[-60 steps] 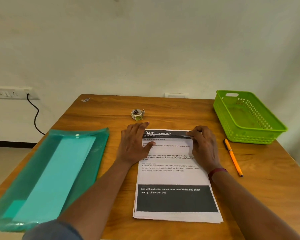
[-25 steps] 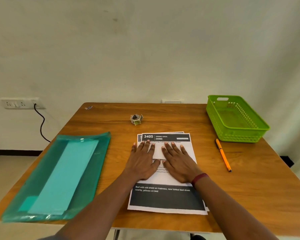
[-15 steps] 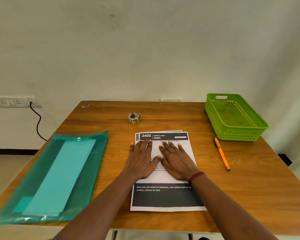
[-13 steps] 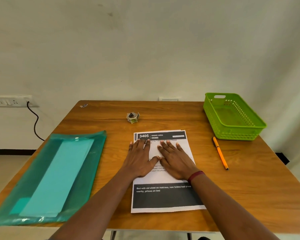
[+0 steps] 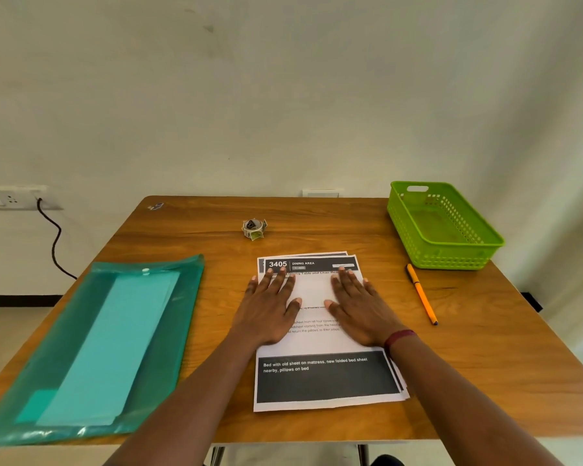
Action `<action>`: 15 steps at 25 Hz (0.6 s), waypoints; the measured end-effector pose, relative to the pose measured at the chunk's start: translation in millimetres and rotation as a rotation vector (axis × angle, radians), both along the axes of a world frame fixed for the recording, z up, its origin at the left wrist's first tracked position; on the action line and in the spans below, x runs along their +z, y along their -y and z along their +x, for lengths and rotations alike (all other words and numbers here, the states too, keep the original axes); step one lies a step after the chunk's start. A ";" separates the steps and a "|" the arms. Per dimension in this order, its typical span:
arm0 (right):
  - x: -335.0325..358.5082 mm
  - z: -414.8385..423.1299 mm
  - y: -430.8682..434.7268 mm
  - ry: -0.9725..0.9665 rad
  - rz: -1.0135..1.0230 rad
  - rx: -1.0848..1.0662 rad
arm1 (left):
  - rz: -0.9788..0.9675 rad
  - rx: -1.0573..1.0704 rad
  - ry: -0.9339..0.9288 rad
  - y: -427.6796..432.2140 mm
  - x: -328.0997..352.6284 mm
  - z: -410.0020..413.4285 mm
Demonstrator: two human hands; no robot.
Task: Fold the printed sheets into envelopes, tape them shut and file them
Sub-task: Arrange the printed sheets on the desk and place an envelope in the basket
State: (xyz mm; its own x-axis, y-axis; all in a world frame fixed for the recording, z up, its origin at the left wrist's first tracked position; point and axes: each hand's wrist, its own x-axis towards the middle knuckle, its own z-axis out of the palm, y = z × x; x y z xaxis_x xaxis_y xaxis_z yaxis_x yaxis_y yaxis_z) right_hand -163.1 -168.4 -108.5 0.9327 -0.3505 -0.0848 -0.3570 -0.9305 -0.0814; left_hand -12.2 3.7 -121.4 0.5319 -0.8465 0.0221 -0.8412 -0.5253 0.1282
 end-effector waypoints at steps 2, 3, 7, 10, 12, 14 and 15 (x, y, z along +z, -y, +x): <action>-1.1 -3.7 4.3 -0.002 -0.013 -0.018 | -0.033 0.020 -0.006 0.0 -1.4 -1.4; -2.6 -3.8 4.1 0.009 -0.018 -0.022 | -0.060 0.035 -0.015 -0.3 -1.6 -2.0; -7.5 -1.9 4.9 0.055 -0.016 -0.017 | -0.236 0.094 -0.049 -2.6 0.4 -1.2; -8.1 -3.7 8.1 0.128 0.021 -0.039 | -0.311 0.105 -0.056 -2.9 1.3 0.4; -8.4 -4.2 8.9 0.158 0.036 -0.041 | -0.349 0.112 -0.078 -1.5 1.4 0.5; -9.3 -4.6 8.6 0.176 0.042 -0.039 | -0.379 0.117 -0.087 -1.1 1.0 0.2; -9.5 -4.6 8.1 0.193 0.042 -0.039 | -0.389 0.119 -0.082 -1.6 1.2 -0.1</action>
State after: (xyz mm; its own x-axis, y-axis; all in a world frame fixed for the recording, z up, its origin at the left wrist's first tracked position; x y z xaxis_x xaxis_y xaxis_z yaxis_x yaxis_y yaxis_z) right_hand -167.6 -176.5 -118.0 0.9189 -0.3867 0.0785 -0.3669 -0.9105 -0.1906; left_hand -12.3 5.3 -120.2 0.6388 -0.7160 0.2816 -0.7563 -0.5173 0.4005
